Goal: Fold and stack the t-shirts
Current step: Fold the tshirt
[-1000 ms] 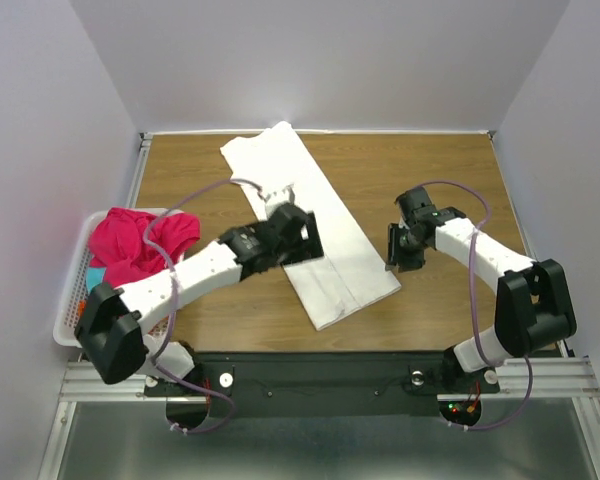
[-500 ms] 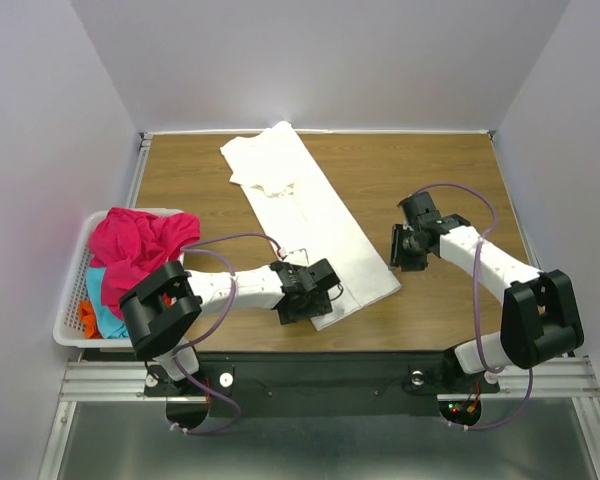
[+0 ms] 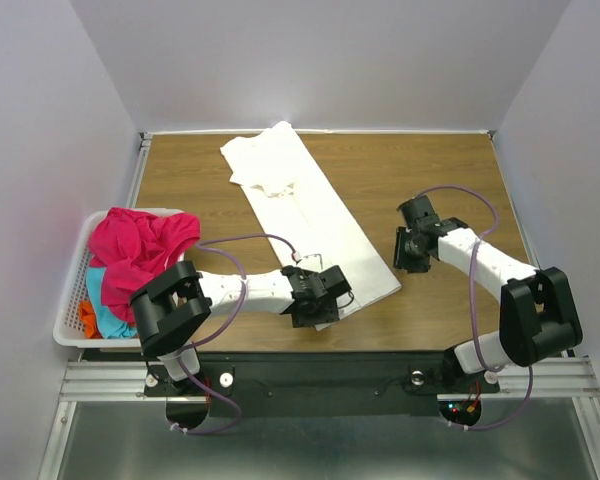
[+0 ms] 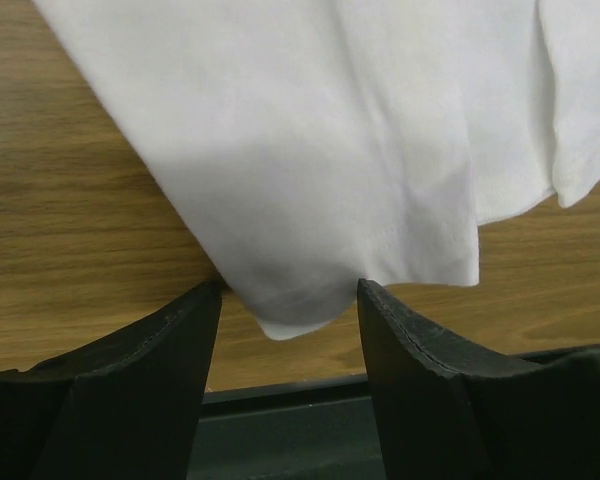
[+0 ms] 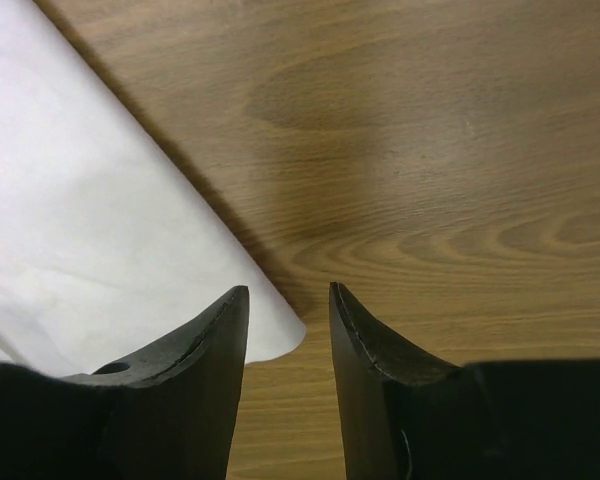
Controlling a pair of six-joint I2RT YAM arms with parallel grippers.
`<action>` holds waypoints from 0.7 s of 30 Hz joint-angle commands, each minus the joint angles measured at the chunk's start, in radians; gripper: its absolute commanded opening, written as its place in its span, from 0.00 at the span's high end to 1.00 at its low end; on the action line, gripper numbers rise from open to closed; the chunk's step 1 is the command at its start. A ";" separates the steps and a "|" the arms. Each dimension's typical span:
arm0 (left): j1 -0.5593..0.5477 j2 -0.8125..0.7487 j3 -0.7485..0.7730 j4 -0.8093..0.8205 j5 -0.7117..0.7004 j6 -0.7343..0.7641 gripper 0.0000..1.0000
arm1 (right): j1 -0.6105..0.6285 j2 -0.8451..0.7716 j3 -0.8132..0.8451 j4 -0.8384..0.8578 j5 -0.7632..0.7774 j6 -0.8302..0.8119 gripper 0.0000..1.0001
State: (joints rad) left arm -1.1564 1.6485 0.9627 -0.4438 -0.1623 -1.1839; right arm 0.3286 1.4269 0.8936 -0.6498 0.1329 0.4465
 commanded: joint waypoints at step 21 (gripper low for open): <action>-0.037 0.073 -0.062 -0.052 0.064 0.084 0.49 | 0.001 0.024 -0.113 0.107 -0.176 -0.005 0.56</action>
State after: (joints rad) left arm -1.1767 1.6596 0.9615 -0.4484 -0.1513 -1.1069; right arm 0.3286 1.4666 0.8009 -0.5728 -0.0097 0.4488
